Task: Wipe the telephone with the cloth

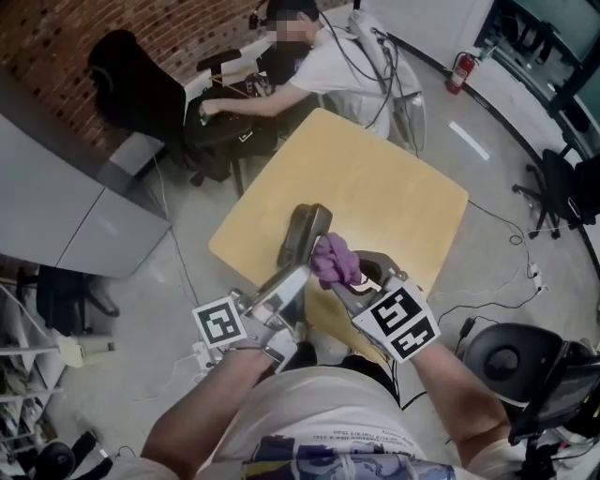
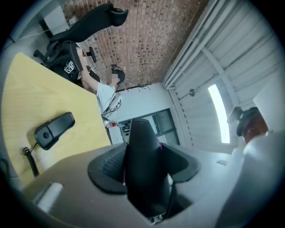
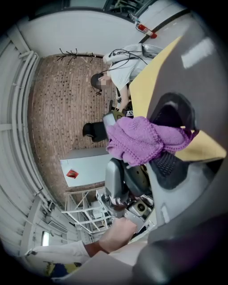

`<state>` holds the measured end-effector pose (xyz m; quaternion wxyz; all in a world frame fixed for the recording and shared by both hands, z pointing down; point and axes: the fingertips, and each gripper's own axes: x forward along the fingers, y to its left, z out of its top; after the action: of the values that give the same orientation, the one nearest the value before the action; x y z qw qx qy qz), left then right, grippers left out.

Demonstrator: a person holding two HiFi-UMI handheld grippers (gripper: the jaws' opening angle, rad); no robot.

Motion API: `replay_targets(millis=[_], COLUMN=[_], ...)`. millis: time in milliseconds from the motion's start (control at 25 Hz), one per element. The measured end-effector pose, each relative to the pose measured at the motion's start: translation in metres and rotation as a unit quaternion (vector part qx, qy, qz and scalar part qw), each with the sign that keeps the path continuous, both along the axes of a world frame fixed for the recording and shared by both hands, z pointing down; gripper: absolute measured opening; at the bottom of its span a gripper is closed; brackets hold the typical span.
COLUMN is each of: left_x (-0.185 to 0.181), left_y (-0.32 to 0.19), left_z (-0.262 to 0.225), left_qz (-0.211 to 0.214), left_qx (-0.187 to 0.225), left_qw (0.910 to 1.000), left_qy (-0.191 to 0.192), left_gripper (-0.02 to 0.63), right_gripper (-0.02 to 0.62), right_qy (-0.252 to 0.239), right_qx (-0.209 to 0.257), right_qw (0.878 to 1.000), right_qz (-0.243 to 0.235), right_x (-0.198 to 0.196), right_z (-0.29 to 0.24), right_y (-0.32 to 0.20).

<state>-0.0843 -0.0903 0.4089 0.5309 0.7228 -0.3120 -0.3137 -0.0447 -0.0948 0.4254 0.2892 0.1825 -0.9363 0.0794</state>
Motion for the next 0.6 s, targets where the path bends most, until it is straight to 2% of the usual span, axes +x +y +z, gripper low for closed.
replay_targets(millis=[280, 440, 600], left_x=[-0.014, -0.026, -0.03], left_y=[-0.005, -0.009, -0.012], left_z=[-0.007, -0.011, -0.016], left_qz=[0.011, 0.012, 0.019], left_qx=[0.007, 0.012, 0.018], left_qw=[0.9994, 0.998, 0.9961], left_qy=[0.033, 0.061, 0.084], left_gripper=[0.255, 0.255, 0.255], right_gripper=[0.123, 0.123, 0.123], right_qy=[0.007, 0.029, 0.037], right_qx=[-0.006, 0.002, 0.007], right_qw=[0.999, 0.998, 0.999], right_qz=[-0.037, -0.058, -0.039], right_x=[-0.018, -0.023, -0.017], right_z=[0.003, 0.006, 0.006], right_y=[0.04, 0.051, 0.042])
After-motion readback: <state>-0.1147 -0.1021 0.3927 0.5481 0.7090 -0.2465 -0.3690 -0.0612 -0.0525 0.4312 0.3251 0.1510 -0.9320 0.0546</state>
